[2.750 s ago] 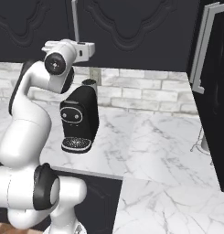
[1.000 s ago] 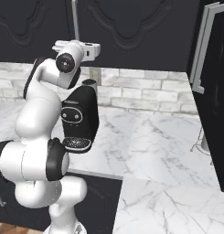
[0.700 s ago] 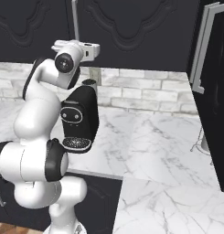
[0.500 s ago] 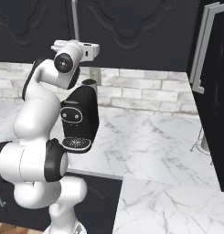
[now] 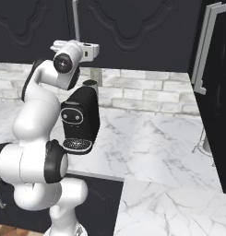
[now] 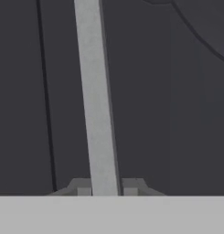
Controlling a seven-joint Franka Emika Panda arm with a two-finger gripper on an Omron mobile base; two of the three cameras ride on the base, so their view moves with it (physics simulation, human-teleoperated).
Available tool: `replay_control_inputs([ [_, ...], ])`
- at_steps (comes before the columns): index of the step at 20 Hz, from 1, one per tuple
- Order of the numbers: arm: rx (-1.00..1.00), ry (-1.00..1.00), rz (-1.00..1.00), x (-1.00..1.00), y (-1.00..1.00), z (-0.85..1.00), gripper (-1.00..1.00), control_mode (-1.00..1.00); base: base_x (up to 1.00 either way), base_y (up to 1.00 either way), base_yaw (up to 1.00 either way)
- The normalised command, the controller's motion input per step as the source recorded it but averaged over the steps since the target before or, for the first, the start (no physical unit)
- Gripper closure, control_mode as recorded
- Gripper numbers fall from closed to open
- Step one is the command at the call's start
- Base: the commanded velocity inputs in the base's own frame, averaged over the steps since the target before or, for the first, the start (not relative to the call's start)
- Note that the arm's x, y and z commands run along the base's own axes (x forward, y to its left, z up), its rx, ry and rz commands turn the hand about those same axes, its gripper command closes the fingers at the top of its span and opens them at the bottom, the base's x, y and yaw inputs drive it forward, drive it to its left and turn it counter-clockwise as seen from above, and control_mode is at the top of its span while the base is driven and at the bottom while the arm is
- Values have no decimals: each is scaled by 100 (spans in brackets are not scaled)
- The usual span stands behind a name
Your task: Get the candle and the wine from the cabinet and move them to the dining counter.
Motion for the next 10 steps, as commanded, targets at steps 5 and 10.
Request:
replay_control_inputs([
  [5, 0, 0, 0, 0, 0, 0, 100, -100, 0, 0, 0],
  [10, 0, 0, 0, -23, -15, 0, 100, -100, 0, 0, 0],
])
